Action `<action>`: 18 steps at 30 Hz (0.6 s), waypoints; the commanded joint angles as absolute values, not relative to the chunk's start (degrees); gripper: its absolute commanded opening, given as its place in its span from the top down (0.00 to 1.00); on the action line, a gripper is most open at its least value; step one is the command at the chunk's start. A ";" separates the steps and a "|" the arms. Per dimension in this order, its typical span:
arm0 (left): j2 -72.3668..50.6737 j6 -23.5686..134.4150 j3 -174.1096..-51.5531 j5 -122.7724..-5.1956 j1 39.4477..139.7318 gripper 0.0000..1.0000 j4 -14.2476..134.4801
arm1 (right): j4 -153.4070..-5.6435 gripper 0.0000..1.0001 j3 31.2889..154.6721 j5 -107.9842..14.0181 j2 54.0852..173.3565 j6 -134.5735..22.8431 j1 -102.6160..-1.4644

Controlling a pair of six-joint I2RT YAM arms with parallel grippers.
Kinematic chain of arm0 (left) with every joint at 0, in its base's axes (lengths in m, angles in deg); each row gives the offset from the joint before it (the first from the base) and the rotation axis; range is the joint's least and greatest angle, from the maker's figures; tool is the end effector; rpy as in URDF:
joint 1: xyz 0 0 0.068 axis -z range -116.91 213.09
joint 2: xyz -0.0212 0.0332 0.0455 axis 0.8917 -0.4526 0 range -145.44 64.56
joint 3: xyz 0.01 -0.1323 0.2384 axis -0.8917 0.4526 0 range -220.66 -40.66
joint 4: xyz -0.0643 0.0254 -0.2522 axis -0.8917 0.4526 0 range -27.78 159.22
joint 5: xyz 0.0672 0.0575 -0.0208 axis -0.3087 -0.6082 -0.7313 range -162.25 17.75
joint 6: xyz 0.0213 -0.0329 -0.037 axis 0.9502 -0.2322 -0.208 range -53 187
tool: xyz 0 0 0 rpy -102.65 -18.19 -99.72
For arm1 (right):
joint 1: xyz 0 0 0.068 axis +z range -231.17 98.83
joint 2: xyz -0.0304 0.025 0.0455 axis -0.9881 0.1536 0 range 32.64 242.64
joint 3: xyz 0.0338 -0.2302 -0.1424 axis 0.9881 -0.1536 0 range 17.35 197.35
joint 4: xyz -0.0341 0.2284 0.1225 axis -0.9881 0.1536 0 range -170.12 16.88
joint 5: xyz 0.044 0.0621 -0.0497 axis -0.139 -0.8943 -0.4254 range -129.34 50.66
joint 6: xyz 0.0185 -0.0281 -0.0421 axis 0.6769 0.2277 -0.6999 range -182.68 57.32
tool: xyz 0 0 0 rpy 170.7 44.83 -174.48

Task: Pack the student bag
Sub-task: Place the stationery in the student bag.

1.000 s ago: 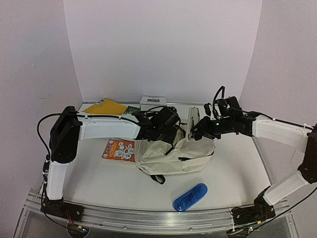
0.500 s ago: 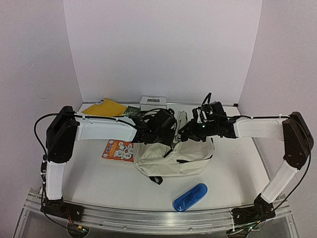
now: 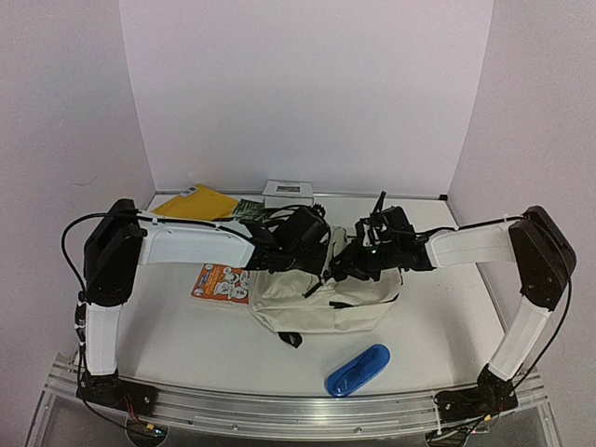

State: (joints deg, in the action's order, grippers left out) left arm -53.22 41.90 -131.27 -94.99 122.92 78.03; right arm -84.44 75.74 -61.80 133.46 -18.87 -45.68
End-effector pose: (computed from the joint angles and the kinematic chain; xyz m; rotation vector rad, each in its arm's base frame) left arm 0.2464 -0.3964 0.2158 0.4865 2.2190 -0.3288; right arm 0.2975 0.2287 0.1859 -0.0581 2.4515 1.1310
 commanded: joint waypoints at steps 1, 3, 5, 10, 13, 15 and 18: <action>-48.90 41.90 -130.11 -98.90 122.41 1.00 73.71 | -88.04 1.00 73.25 -66.63 131.69 -15.76 -44.40; -49.00 41.95 -130.05 -99.05 122.39 1.00 73.56 | -88.12 1.00 72.29 -67.91 131.69 -14.01 -44.31; -48.96 42.17 -129.50 -98.50 122.33 1.00 72.93 | -88.12 1.00 72.02 -69.31 131.76 -13.32 -44.32; -48.47 41.20 -127.16 -97.85 122.03 1.00 70.78 | -88.16 1.00 72.16 -74.55 133.89 -11.42 -44.21; -48.32 40.35 -126.37 -97.84 121.74 1.00 70.12 | -88.14 1.00 71.52 -76.46 134.74 -10.95 -44.23; -48.58 39.60 -126.79 -99.41 121.63 1.00 70.80 | -88.12 1.00 70.48 -77.43 134.73 -10.21 -44.20; -48.78 39.14 -126.81 -100.40 121.39 1.00 70.49 | -88.12 1.00 69.01 -78.54 134.55 -9.90 -43.99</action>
State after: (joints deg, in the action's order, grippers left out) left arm -52.08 40.33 -126.13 -94.94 123.10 74.36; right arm -87.17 70.84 -72.31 134.72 -10.43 -45.18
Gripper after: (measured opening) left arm 0.020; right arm 0.252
